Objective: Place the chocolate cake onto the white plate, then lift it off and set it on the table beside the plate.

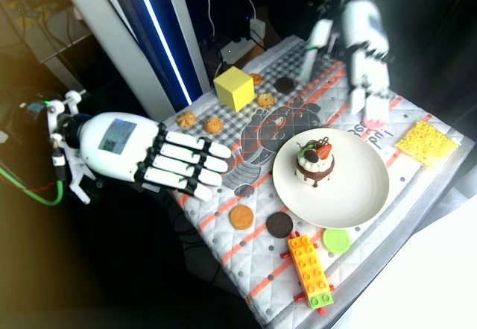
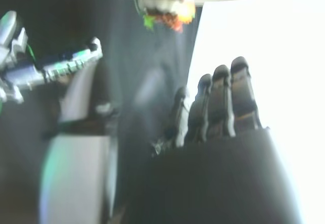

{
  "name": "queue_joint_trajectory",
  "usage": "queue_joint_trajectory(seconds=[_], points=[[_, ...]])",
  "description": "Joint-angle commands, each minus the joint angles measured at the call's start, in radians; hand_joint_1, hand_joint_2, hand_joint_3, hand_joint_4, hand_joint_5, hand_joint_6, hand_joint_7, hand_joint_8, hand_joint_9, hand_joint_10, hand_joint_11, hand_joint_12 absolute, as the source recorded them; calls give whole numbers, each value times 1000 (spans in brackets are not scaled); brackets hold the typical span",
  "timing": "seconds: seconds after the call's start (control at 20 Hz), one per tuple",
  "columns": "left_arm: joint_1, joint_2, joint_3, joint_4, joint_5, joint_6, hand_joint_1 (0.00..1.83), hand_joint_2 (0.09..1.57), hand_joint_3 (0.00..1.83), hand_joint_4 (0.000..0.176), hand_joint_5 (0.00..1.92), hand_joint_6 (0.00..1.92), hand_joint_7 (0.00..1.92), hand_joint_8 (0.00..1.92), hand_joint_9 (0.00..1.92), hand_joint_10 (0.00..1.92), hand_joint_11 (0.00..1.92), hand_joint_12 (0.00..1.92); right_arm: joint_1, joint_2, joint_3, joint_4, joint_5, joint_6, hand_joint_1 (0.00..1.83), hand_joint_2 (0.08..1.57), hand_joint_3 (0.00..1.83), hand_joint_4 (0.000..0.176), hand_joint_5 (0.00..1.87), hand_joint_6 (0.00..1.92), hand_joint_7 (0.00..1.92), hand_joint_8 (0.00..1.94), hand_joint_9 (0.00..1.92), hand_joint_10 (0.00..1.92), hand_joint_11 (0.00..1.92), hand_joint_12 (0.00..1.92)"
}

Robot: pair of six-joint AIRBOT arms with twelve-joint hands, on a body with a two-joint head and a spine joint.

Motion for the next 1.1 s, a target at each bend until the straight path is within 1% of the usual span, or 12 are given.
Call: queue_joint_trajectory(seconds=[0.0,0.05,0.15,0.2,0.35,0.45,0.5,0.55,0.65,0.7,0.9,1.05], points=[[8,17,-23,-1,-175,-14,1204,1234,0,97,85,31,16,3,103,18,0,616,30,-8,15,4,98,9,699,1235,3,35,9,3,108,19,95,104,0,1164],[34,38,-43,-1,-200,-14,1209,1229,0,79,108,27,33,5,122,22,0,681,70,-29,36,-11,62,22,749,1236,1,20,23,7,120,16,83,136,0,1320],[116,89,-88,-28,-273,-14,1197,1219,0,73,100,13,72,18,131,20,0,493,171,-93,95,-65,-34,64,766,1203,0,26,49,14,63,0,2,365,0,1445],[153,113,-105,-42,-302,-25,1057,1260,3,76,184,33,145,17,220,46,0,909,211,-123,115,-78,-70,64,738,1199,0,0,39,7,130,15,14,507,0,1472],[245,163,-143,-46,-336,-59,935,1307,1,31,267,38,204,22,153,13,0,839,304,-213,186,-110,-181,64,811,1244,5,0,5,1,75,0,13,566,0,1403],[279,177,-162,-45,-347,-59,1014,1260,0,13,327,34,290,32,316,106,0,1068,353,-258,220,-138,-249,63,831,1248,4,0,11,3,71,1,3,573,0,1428],[289,179,-167,-44,-351,-59,1022,1257,1,28,355,2,312,4,270,654,67,1409,372,-278,237,-148,-279,63,882,1223,0,0,70,26,119,15,0,558,0,1324],[296,181,-170,-42,-352,-59,1022,1257,1,28,355,2,312,4,270,654,67,1409,389,-295,250,-155,-299,63,882,1223,0,0,70,26,119,15,0,558,0,1324],[314,182,-175,-39,-346,-59,994,1274,0,0,382,6,281,0,231,247,2,1170,446,-363,304,-167,-355,62,951,1176,0,0,127,22,76,0,0,241,0,1011],[318,182,-175,-36,-342,-63,970,1289,0,0,385,3,276,0,268,138,0,1120,470,-389,325,-174,-382,62,919,1183,0,0,107,9,46,9,12,236,0,1269],[315,169,-167,-28,-337,-64,998,1289,0,0,362,2,244,1,264,59,0,1127,526,-478,390,-183,-449,52,865,1209,4,0,9,0,0,0,110,255,0,1441],[315,162,-162,-27,-334,-74,961,1296,1,0,366,3,250,2,258,44,0,1124,550,-537,431,-183,-491,37,955,1169,0,0,29,2,10,0,147,164,0,1364]])
